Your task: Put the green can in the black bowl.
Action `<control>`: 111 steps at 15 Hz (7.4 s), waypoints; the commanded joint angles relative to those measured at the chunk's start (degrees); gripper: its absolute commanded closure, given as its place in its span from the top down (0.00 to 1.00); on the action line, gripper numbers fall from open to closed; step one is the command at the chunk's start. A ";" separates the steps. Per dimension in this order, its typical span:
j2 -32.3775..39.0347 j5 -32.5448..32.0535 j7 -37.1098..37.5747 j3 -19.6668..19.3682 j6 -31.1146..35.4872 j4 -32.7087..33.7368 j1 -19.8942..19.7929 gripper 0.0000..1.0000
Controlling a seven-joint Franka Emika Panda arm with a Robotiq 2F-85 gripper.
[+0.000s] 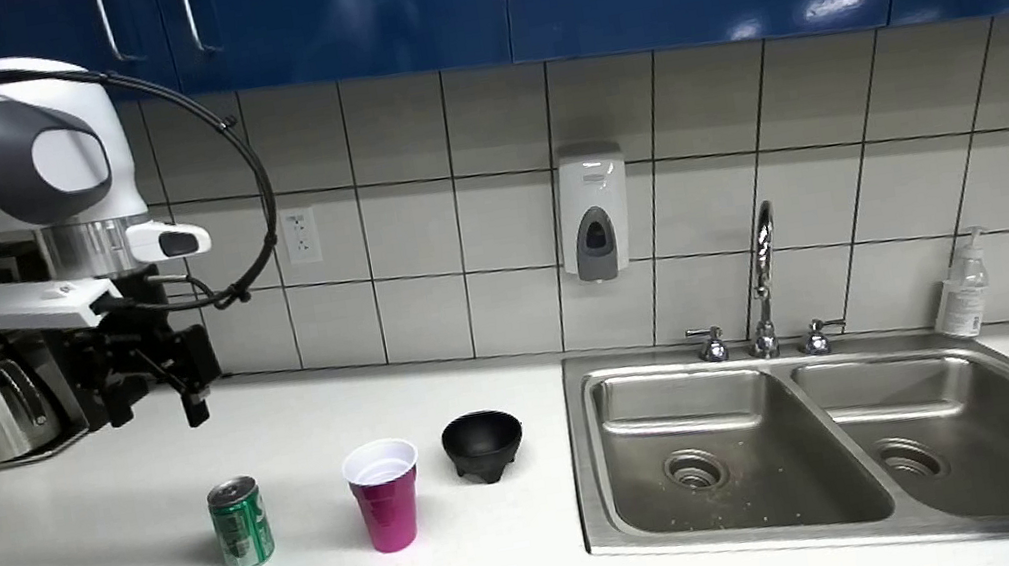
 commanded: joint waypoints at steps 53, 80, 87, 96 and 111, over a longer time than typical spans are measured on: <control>37.69 -6.22 7.17 -6.24 11.74 17.89 4.00 0.72; 23.04 -14.61 12.23 -11.23 9.39 14.39 7.82 0.39; 18.85 -18.61 12.93 -10.55 9.01 13.41 5.53 0.39; 19.32 -16.21 9.86 -10.89 11.72 14.03 0.89 0.39; 28.13 -5.82 2.60 -12.20 16.91 22.11 -5.60 0.39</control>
